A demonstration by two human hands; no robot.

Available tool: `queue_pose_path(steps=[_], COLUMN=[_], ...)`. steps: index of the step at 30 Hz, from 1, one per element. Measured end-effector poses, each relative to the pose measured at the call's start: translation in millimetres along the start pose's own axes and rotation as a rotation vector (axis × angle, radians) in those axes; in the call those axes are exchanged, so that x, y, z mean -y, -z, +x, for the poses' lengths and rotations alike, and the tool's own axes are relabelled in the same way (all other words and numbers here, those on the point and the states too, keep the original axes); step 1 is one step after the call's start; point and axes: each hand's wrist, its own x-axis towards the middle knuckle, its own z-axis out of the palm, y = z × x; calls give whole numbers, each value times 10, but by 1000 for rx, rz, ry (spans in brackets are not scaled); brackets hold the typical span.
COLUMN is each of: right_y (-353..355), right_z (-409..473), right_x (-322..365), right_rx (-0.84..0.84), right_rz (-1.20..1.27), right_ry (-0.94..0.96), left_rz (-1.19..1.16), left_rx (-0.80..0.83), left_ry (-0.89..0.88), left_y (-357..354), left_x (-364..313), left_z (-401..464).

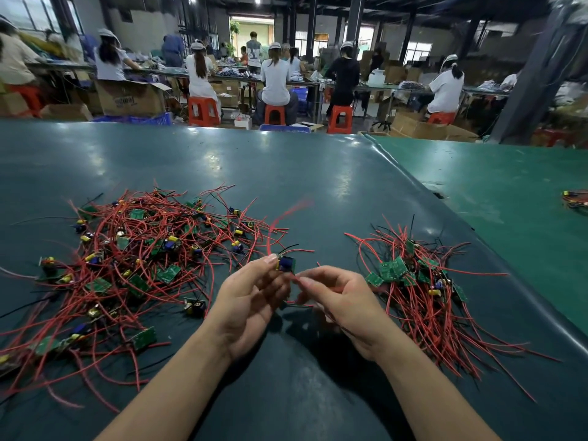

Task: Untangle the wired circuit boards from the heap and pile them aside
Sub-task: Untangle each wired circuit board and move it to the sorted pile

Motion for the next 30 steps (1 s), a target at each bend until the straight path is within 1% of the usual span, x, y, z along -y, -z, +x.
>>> queue_pose_path(steps=[2, 3, 4, 7, 10, 12, 14, 17, 18, 22, 26, 28, 30], right_y=[4, -2, -11, -4, 17, 28, 10, -21, -22, -10, 72, 140, 203], right_z=[-17, -24, -24, 14, 49, 53, 47, 48, 57, 61, 79, 92, 98], right_x=[0, -9, -13, -21, -20, -25, -43, -97, -108, -61, 29, 84, 127], right_rx=[84, 99, 79, -68, -160, -189, -219, -283, -289, -284, -365, -388, -341], right_rz=[-36, -33, -8, 119, 265, 306, 221, -71, -102, 54, 181, 326, 553], right_ry=[4, 14, 27, 66, 34, -2, -8, 121, 136, 70, 112, 80, -11], left_rz=[-101, -119, -111, 1, 87, 97, 108, 206, 227, 260, 231, 237, 262], left_rx=[8, 18, 28, 37, 48, 64, 82, 73, 63, 62, 87, 112, 144], left_ry=[25, 34, 41, 19, 0, -2, -30, -73, -88, -105, -92, -87, -78], left_y=[13, 24, 30, 35, 17, -3, -11, -9, -8, -32, -44, -42, -50], left_x=[-33, -42, -41, 13, 66, 93, 120, 142, 143, 138, 127, 126, 132], left_z=[9, 11, 12, 8, -6, -18, -31, -42, -38, -28, -24, -32, -45])
